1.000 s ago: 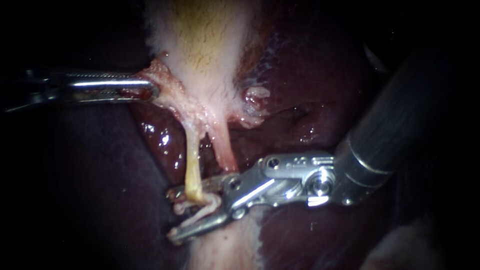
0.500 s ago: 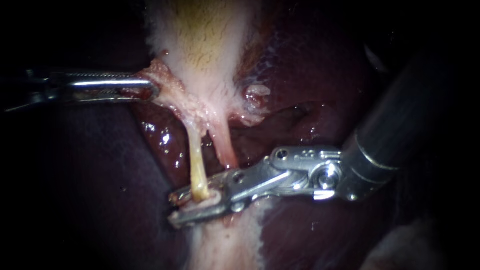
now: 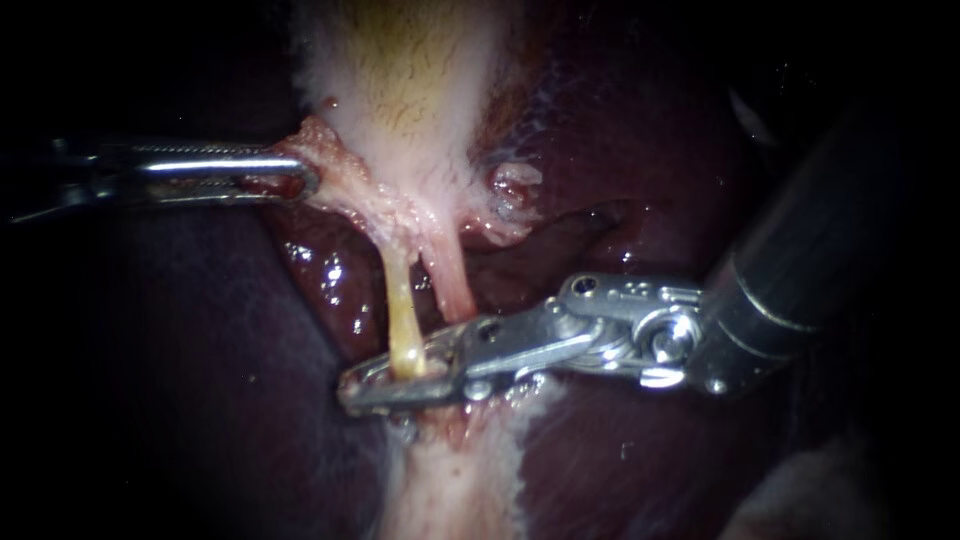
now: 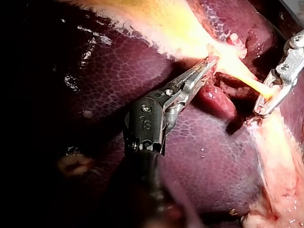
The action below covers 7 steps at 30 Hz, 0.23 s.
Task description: Clipping second clip left tube
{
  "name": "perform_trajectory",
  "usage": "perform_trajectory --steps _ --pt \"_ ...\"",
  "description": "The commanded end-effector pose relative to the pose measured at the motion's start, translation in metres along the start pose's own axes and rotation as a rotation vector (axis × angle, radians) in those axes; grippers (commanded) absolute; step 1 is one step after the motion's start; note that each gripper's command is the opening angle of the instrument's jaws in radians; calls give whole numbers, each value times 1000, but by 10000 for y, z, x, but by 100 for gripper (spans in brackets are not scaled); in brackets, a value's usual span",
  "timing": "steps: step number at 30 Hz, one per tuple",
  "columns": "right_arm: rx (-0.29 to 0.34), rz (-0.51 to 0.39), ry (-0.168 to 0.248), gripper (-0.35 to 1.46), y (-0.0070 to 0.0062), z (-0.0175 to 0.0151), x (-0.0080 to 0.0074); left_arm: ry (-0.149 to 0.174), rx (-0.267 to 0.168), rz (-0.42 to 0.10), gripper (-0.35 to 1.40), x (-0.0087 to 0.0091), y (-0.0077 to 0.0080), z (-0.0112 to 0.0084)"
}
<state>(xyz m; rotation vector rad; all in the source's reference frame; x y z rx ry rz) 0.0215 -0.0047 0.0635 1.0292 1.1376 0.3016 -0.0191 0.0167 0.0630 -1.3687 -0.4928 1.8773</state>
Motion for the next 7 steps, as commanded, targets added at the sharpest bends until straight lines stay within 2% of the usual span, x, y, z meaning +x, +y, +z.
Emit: perform_trajectory --steps 1,7 --pt "-1 -1 0 -35 1 0 -1 0 0 0 -35 0 0 0" --pt "0 10 0 -35 3 0 -3 0 0 0 -35 0 0 0"
